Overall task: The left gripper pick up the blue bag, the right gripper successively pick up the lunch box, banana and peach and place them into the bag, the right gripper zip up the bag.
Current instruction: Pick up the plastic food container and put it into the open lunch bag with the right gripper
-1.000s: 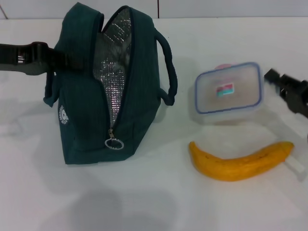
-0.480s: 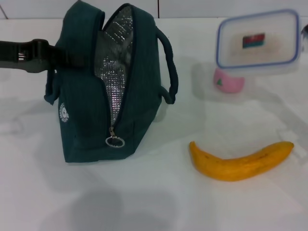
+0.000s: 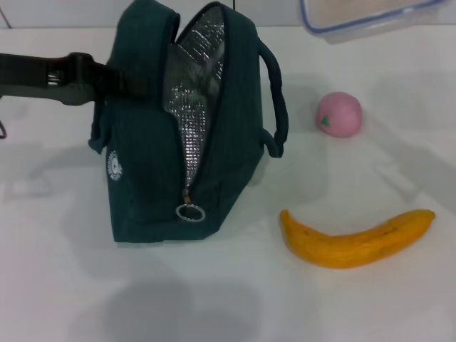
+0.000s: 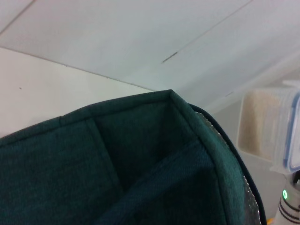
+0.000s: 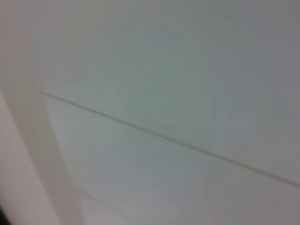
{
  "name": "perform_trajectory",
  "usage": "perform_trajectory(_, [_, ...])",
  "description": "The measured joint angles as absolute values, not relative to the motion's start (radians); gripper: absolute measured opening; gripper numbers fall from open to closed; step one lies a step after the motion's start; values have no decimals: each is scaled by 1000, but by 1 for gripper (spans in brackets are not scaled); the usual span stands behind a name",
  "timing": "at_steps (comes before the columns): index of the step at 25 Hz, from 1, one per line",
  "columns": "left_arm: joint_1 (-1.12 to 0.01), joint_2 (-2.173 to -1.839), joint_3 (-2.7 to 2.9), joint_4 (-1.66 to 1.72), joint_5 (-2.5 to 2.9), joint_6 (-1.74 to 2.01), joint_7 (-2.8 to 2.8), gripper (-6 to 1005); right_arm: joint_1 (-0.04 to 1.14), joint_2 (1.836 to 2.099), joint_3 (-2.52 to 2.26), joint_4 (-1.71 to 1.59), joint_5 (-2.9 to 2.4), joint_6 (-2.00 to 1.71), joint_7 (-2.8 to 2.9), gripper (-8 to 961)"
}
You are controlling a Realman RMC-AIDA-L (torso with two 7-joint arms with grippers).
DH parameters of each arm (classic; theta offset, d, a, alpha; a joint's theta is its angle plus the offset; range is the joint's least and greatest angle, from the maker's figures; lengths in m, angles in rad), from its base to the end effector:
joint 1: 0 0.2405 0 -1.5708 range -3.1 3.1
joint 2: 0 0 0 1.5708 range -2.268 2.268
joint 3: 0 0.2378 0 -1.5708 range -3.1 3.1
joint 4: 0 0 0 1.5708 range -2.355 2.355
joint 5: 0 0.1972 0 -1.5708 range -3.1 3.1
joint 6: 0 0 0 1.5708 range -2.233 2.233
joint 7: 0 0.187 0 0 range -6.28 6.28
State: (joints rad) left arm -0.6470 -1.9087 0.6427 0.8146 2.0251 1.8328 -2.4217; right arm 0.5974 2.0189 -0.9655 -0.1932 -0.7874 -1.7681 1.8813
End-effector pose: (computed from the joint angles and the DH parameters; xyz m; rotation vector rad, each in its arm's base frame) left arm -0.1872 0.3447 0.0576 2.5397 1.6552 0.7086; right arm 0.1554 0.3521 0.0646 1.8162 -1.2974 -2.1319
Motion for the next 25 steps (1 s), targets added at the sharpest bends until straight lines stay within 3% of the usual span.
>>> perform_trajectory(11, [-698, -1957, 646, 782, 2047, 1824, -2411, 28, 757, 2028, -1029, -147, -794, -1743, 1902, 137])
perform_trajectory(25, [-710, -1959, 641, 744, 2041, 1822, -2391, 28, 763, 2028, -1224, -141, -792, -1586, 1867, 152])
